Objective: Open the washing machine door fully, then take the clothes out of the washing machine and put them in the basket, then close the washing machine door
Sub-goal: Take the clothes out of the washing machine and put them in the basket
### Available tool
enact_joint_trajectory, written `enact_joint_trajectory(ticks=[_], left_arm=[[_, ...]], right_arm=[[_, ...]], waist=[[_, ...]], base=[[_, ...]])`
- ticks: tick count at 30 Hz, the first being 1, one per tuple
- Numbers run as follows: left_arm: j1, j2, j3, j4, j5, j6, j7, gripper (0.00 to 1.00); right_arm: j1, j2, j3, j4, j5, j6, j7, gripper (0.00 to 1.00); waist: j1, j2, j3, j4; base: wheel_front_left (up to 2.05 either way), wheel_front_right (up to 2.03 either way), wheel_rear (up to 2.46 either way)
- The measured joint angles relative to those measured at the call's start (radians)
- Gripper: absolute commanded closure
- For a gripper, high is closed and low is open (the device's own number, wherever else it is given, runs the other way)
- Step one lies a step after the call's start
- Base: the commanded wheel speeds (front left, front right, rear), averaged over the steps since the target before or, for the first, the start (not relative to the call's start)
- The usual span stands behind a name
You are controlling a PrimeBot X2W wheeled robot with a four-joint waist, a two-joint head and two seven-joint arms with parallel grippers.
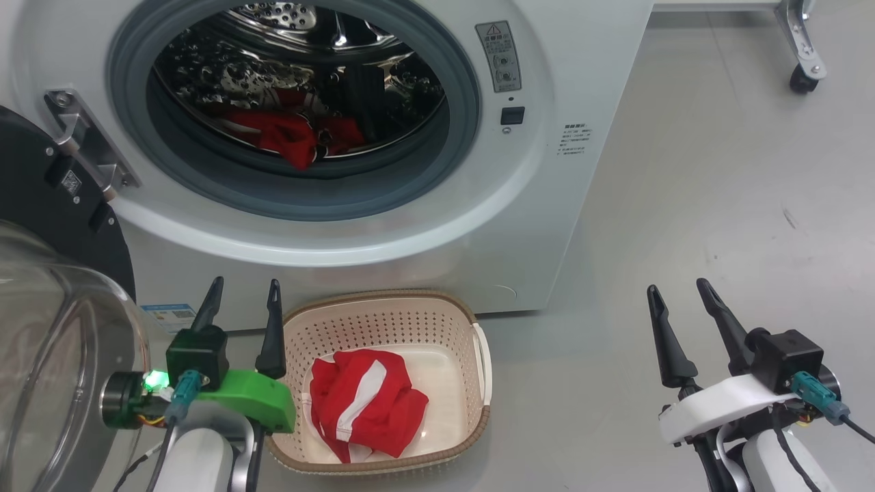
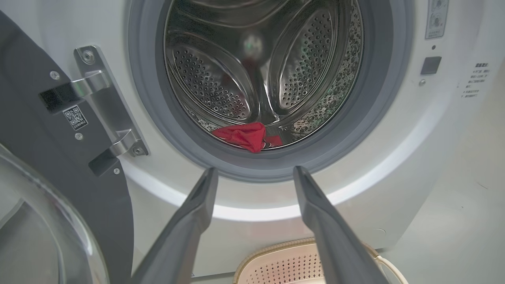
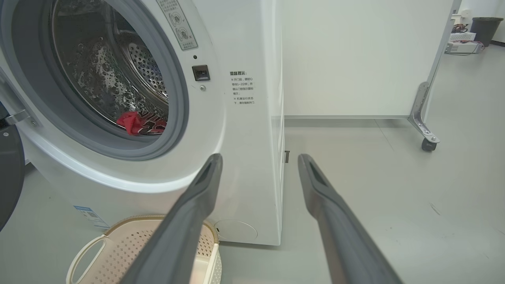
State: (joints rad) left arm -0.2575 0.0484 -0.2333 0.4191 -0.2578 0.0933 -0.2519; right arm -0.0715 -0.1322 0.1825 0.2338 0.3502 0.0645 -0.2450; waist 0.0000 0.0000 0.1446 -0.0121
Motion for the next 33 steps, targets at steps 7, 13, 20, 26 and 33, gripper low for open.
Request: enact_joint_trajectory(ticks=[7,13,20,26,33], left_arm=[[0.074,0.001,-0.002,-0.07,0.006,0.007,0.0,0.0],[0.133,0.001,-0.003,-0.116,0.007,0.008,0.0,0.0],[0.184,0.002,-0.002,-0.174,0.007,0.013,0.007,0.0],[0.215,0.003,-0.001,-0.221,0.014,0.016,0.028,0.0],[0.241,0.005,0.002,-0.269,0.029,0.016,0.049,0.0]], right_arm=[[0.033,-0.001,-0.004,-0.02,0.0,-0.016,0.0,0.0],[0.064,-0.001,-0.004,-0.034,0.0,-0.026,0.0,0.0],[0.082,0.0,-0.002,-0.056,0.0,-0.033,0.002,0.0],[0.096,0.0,0.0,-0.072,0.0,-0.04,0.011,0.0],[0.102,-0.001,0.001,-0.09,0.0,-0.042,0.02,0.0]], waist=[[0.0,0.0,-0.034,0.011],[0.0,0.0,-0.056,0.014],[0.0,0.0,-0.065,0.016],[0.0,0.0,-0.066,0.017],[0.0,0.0,-0.061,0.019]], base=[[0.0,0.0,0.0],[0.0,0.0,0.0],[0.0,0.0,0.0],[0.0,0.0,0.0],[0.0,0.0,0.0]])
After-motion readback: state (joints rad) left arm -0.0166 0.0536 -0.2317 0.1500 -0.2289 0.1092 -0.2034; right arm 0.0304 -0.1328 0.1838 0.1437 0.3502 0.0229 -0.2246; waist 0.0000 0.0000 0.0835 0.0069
